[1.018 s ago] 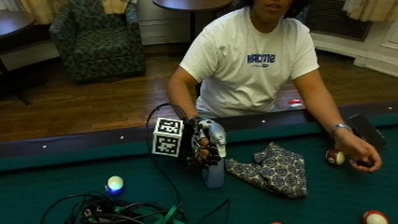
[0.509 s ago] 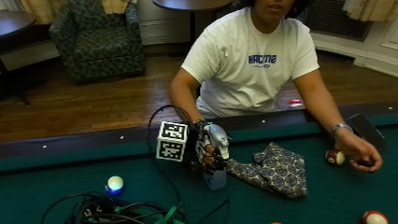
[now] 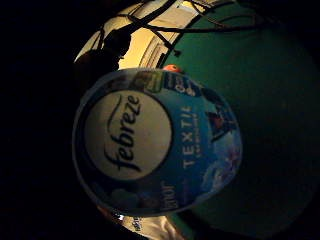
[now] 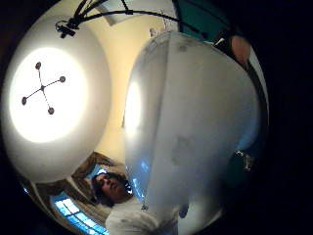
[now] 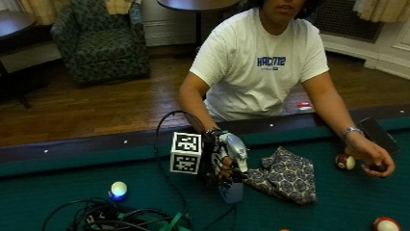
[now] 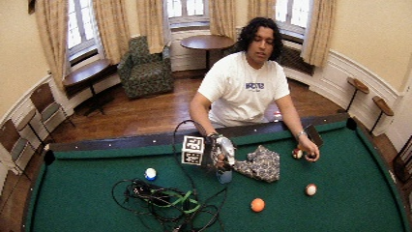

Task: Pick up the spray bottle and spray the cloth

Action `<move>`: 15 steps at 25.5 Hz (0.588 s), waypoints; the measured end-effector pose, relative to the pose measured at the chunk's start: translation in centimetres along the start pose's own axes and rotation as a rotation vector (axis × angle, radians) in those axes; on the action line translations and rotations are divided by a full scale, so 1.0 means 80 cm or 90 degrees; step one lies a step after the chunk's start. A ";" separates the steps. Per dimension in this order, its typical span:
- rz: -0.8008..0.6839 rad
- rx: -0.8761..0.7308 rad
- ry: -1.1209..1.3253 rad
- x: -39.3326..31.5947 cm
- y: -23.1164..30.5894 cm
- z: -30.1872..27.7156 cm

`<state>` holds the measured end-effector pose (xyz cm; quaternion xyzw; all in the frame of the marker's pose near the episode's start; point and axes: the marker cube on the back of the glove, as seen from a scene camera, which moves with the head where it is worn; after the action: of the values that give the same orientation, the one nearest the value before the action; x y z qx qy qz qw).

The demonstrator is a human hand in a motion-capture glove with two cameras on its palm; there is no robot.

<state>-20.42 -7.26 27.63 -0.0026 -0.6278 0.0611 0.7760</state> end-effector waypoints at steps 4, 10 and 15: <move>0.007 0.002 0.007 -0.003 -0.009 0.007; 0.016 0.023 0.032 -0.007 -0.023 0.010; 0.005 0.040 0.034 -0.010 -0.030 0.012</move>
<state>-21.33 -9.80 27.29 0.0179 -0.6044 0.0841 0.7920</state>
